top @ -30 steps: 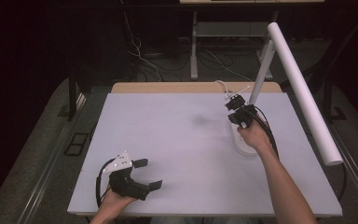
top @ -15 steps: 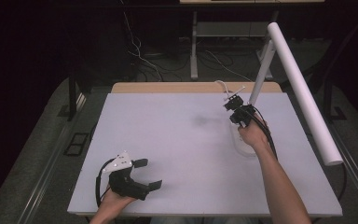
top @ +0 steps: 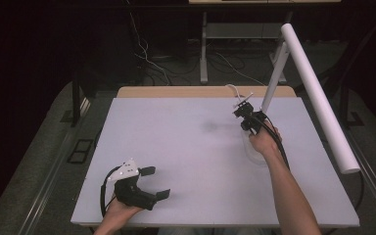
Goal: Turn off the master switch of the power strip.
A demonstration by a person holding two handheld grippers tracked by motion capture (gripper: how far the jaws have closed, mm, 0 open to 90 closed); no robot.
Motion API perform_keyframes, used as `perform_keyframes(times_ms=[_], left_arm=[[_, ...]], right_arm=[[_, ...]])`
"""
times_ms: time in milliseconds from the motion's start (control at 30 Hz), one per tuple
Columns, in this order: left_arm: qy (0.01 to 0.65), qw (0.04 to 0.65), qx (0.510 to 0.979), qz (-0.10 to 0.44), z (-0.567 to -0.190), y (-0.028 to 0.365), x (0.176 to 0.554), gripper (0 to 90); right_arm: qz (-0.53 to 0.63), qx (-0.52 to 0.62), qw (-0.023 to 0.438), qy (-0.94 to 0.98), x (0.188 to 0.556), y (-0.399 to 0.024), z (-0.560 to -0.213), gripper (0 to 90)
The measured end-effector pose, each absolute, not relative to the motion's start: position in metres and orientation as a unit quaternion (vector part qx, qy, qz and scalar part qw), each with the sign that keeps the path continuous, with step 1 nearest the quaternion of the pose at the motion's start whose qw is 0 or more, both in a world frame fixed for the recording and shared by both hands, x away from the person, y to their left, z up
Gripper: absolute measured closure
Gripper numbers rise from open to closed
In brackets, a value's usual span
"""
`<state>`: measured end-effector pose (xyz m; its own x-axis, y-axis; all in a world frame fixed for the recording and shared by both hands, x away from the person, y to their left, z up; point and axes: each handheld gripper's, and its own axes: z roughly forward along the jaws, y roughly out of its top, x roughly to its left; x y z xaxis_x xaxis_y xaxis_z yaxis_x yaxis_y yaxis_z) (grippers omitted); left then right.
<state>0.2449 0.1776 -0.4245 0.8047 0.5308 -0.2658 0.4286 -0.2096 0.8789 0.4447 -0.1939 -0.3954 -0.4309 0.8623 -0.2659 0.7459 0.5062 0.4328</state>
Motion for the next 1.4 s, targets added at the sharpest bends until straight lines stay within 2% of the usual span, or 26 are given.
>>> perform_keyframes(times_ms=[1400], left_arm=[[0.299, 0.543, 0.783, 0.045, -0.424, 0.174, 0.244, 0.0]], right_arm=[[0.141, 0.537, 0.235, 0.798, 0.442, -0.201, -0.407, 90.0]])
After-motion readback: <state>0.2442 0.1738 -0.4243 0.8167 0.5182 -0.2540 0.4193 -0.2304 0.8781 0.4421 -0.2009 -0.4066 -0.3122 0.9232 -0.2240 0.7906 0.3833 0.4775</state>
